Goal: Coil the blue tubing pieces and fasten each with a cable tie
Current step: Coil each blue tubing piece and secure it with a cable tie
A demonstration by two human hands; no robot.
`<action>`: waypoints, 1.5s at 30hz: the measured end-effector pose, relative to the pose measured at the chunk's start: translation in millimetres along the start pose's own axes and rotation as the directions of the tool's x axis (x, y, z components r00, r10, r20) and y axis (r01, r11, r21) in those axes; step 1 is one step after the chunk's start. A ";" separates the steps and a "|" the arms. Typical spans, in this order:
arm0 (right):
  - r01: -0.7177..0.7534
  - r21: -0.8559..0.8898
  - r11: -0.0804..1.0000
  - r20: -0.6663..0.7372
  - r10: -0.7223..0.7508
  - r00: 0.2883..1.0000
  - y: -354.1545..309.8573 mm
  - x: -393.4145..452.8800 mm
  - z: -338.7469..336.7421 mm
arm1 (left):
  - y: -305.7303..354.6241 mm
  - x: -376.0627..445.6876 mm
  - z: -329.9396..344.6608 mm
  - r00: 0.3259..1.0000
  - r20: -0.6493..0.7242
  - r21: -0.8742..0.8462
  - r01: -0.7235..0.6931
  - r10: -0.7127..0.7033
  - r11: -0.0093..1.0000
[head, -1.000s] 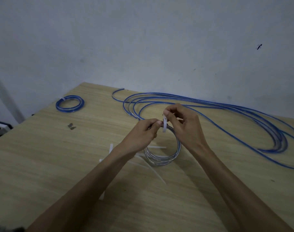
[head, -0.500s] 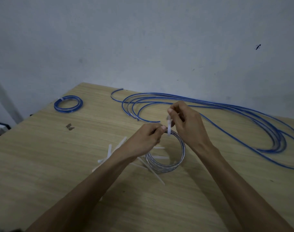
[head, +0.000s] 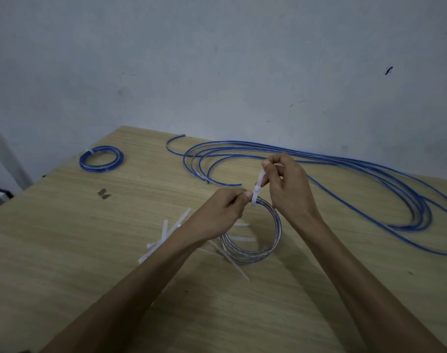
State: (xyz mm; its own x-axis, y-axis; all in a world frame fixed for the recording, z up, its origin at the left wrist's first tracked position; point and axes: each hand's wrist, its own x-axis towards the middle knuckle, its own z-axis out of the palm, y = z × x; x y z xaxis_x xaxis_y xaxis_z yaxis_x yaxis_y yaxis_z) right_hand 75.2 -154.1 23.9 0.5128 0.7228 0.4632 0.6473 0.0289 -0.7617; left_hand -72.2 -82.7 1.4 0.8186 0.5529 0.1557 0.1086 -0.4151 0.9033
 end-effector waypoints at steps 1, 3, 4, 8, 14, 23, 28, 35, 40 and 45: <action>-0.005 0.003 1.000 -0.010 0.005 1.000 0.7 0.1 -0.1 | -0.4 0.4 -0.1 1.000 -0.003 0.011 0.003 -0.003 1.000; 0.021 -0.041 0.999 -0.027 -0.022 0.999 2.7 -0.6 0.1 | -0.9 0.9 1.0 1.000 -0.009 0.019 -0.001 0.001 1.000; 0.047 -0.080 0.996 -0.040 -0.050 0.998 3.9 -1.3 0.9 | -0.5 0.2 2.3 1.000 -0.010 0.016 -0.014 0.014 1.000; 0.168 -0.223 0.960 -0.089 -0.192 0.977 3.9 -2.7 2.8 | 2.7 -1.3 5.5 0.999 -0.019 0.021 -0.045 0.045 0.999; 0.066 -0.108 0.992 -0.061 -0.073 0.995 6.6 -1.7 2.6 | 1.1 -1.6 3.7 0.997 -0.010 0.059 -0.071 0.072 0.996; 0.001 -0.035 0.999 -0.075 -0.003 0.997 6.6 1.3 -0.8 | -2.0 -0.1 4.0 0.992 -0.085 0.051 -0.094 0.098 0.994; 0.122 -0.218 0.968 -0.142 -0.156 0.978 10.4 -3.1 6.7 | 2.0 -1.5 6.8 0.992 -0.089 0.068 -0.086 0.092 0.994; 0.293 -0.469 0.833 -0.178 -0.414 0.893 8.8 -6.3 8.8 | 4.6 -4.0 16.1 0.999 -0.054 0.019 0.003 -0.002 1.000; 0.244 -0.440 0.864 -0.150 -0.339 0.929 11.3 -5.1 10.5 | 10.9 -10.0 20.9 0.996 -0.075 0.111 -0.030 0.038 0.993; 0.142 -0.339 0.930 -0.140 -0.199 0.970 12.1 -4.2 8.0 | 11.6 -13.3 24.6 0.995 -0.070 0.125 -0.060 0.069 0.990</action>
State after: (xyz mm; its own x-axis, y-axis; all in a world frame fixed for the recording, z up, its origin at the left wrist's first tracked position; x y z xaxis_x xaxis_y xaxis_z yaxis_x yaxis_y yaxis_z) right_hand 76.4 -151.2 9.1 0.4478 0.5987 0.6642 0.8658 -0.1049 -0.4892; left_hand -68.0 -112.7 0.0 0.7828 0.5719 0.2453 0.1289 -0.5347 0.8352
